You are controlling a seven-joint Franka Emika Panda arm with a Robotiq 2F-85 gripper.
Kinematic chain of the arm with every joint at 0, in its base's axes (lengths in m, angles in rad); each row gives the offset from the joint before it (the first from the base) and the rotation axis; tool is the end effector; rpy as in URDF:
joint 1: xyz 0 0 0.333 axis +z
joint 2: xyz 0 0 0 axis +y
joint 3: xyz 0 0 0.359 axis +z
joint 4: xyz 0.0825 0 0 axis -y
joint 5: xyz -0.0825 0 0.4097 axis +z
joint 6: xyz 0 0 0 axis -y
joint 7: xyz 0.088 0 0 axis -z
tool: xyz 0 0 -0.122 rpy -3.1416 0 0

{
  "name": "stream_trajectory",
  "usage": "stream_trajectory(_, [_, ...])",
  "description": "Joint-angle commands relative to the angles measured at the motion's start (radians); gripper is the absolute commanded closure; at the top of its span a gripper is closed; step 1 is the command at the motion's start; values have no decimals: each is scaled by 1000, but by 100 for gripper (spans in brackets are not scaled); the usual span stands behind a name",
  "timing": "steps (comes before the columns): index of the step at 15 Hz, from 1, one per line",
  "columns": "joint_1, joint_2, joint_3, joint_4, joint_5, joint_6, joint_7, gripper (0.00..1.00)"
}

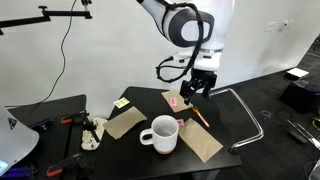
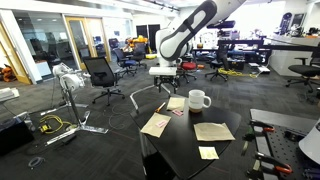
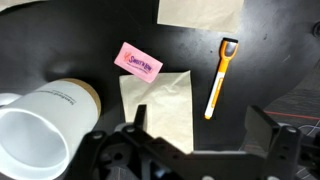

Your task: Pick up the pen and put it in the cup

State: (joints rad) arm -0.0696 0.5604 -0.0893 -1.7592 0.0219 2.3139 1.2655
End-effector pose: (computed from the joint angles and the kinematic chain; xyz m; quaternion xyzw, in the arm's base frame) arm 0.6965 -0.1051 0.2536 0.7564 -0.6539 0.0068 0.0142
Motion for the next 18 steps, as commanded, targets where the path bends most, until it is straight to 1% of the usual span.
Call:
stream_trajectory(1, [19,56,-31,62,26,-10,-3,0])
stream_trajectory(9, [39,144,-56,106,24,56,20,0])
stream_trajectory(18, [68,216,-73,163,19,47,45,0])
